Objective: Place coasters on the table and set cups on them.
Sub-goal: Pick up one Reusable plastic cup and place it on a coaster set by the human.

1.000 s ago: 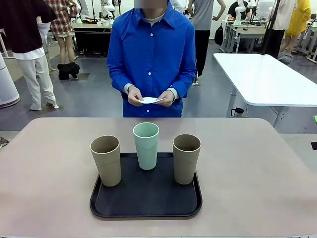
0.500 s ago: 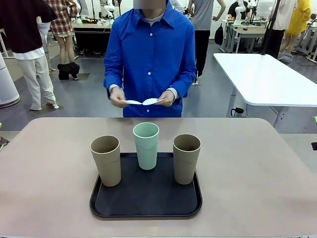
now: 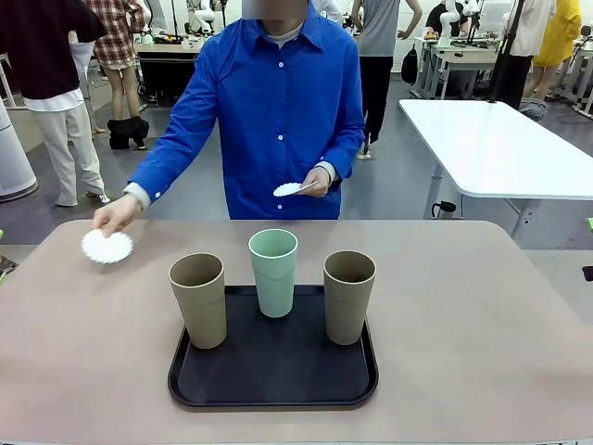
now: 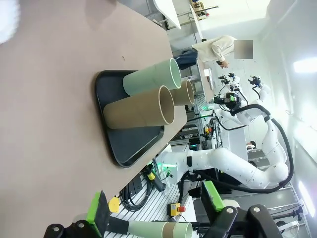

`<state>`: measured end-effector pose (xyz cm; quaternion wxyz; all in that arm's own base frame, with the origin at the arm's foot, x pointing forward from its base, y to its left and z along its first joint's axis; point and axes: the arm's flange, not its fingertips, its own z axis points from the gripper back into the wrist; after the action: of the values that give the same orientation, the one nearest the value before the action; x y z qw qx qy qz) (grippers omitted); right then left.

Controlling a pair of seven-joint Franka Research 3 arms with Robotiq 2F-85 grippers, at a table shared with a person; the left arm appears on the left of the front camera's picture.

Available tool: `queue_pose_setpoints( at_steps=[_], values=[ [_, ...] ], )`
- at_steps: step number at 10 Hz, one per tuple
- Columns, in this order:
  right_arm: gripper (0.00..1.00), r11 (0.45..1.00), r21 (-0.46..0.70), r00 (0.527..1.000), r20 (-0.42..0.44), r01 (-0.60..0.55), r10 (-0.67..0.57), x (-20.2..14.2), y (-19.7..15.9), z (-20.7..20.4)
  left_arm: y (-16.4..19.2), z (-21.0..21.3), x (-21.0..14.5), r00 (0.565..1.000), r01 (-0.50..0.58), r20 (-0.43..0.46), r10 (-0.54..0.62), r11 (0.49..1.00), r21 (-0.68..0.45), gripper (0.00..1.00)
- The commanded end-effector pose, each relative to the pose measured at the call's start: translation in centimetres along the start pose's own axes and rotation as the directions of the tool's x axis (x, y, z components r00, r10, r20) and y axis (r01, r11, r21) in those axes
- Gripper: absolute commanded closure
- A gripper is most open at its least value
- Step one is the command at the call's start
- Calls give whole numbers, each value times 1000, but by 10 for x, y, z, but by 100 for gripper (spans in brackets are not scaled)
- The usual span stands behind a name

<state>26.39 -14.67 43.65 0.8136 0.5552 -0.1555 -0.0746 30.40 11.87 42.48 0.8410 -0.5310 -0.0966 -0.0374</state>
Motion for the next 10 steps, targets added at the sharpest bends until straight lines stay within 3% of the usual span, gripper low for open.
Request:
queue_pose_setpoints(
  at_steps=[1, 10],
  values=[
    [0, 1000, 5, 1000, 2, 3, -3, 1, 0, 0, 1, 2, -1, 1000, -1, 6, 1, 1000, -10, 0],
    [0, 1000, 5, 1000, 2, 3, -3, 1, 0, 0, 1, 2, -1, 1000, -1, 6, 1, 1000, -10, 0]
  ],
)
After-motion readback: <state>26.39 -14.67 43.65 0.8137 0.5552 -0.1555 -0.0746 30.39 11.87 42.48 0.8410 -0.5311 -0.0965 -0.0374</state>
